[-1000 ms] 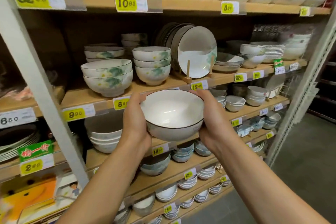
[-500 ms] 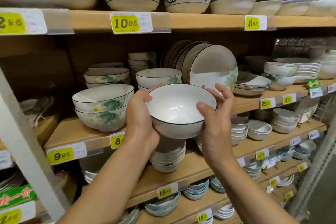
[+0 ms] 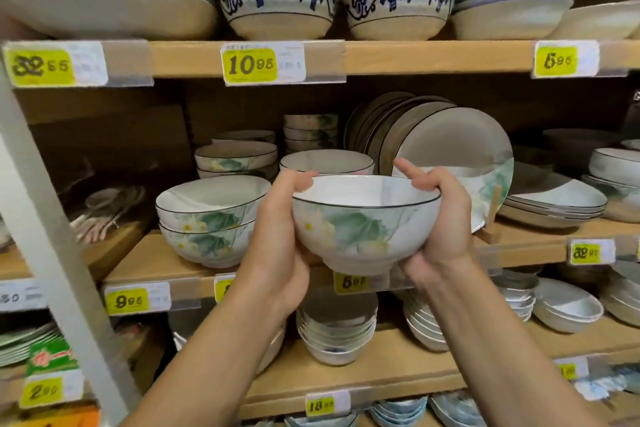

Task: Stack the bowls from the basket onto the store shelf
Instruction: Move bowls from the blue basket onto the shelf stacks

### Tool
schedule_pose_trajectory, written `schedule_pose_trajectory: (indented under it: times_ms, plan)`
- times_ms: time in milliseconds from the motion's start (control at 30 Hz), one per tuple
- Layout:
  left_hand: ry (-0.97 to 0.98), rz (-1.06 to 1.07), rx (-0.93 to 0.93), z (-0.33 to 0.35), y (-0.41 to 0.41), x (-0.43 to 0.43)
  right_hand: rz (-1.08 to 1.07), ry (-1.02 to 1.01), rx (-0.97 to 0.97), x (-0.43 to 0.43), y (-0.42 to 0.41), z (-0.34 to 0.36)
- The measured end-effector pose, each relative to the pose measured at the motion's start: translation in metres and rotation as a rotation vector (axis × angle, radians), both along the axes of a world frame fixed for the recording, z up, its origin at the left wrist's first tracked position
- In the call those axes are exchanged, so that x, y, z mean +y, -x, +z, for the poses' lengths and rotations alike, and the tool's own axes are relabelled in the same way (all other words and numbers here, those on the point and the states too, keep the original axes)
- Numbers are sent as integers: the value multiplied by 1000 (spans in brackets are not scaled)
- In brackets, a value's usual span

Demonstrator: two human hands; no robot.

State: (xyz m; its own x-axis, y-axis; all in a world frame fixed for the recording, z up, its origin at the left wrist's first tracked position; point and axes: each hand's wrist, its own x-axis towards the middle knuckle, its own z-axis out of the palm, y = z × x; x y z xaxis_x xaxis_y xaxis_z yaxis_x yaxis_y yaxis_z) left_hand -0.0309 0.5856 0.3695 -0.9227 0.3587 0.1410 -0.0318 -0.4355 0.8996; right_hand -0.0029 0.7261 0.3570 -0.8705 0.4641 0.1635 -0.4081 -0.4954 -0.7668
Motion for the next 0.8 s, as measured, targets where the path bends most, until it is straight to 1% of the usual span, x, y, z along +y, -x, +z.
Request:
schedule_pose_trajectory:
  times_ms: [67, 133, 200, 267, 333, 400, 433, 500, 533, 600, 700, 800]
  plan:
    - [-69, 10, -92, 0, -2, 7, 44, -27, -18, 4, 1, 2]
    - [-176, 40, -156, -1, -4, 13, -13, -117, -31, 8, 1, 2]
    - [-256, 129, -186, -2, -5, 17, -119, -267, -45, 7, -7, -1]
    - [-288, 251, -156, -1, -7, 21, -139, -432, -20, -1, -19, -13]
    - [-254, 309, -55, 1, -13, 24, -92, -575, 21, -13, -32, -21]
    - [-204, 294, 83, 1, -19, 24, -89, -646, 90, -11, -32, -20]
    - [-206, 251, 139, 3, -20, 22, -70, -638, 134, -6, -29, -16]
    - [-193, 121, 249, 8, -14, 11, 28, -556, 187, 10, -19, -1]
    - [-146, 58, 308, 13, -10, 6, 80, -522, 198, 19, -14, 7]
    - [-10, -34, 424, 23, 5, -3, 131, -524, 226, 34, -2, 21]
    - [85, -5, 492, 30, 30, -8, 187, -585, 270, 50, 12, 33]
    - [163, -14, 616, 39, 50, -10, 193, -670, 234, 55, 26, 43]
